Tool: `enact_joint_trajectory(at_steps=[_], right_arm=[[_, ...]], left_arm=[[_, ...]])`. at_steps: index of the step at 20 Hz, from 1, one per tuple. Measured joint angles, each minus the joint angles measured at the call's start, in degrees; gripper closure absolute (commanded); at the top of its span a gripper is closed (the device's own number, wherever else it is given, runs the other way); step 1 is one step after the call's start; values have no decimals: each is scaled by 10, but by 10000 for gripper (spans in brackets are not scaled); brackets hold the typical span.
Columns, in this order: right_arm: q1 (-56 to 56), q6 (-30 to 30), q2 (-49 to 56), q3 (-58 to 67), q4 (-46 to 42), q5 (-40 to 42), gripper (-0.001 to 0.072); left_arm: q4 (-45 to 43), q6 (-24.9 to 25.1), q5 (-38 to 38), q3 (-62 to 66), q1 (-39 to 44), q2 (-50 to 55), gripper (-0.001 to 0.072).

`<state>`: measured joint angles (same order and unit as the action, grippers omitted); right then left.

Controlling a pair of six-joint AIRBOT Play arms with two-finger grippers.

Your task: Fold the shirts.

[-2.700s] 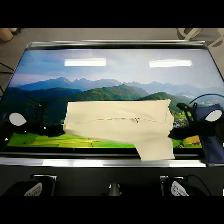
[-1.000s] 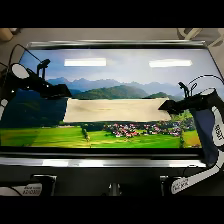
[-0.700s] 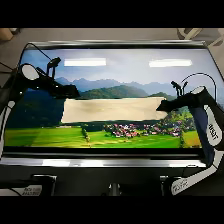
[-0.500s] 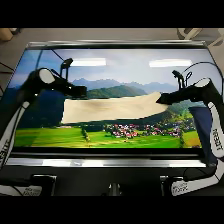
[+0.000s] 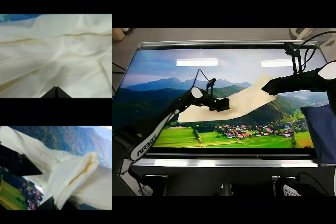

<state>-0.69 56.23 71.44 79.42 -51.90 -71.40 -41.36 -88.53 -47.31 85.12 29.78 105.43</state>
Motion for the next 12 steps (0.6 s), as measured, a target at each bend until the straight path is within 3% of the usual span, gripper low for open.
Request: enact_joint_trajectory(at_steps=[7,12], right_arm=[[26,56,-73,0,-64,-49,688],[32,56,-46,0,-70,-24,689]], left_arm=[[141,15,120,1,78,43,681],[42,37,75,1,4,-26,681]])
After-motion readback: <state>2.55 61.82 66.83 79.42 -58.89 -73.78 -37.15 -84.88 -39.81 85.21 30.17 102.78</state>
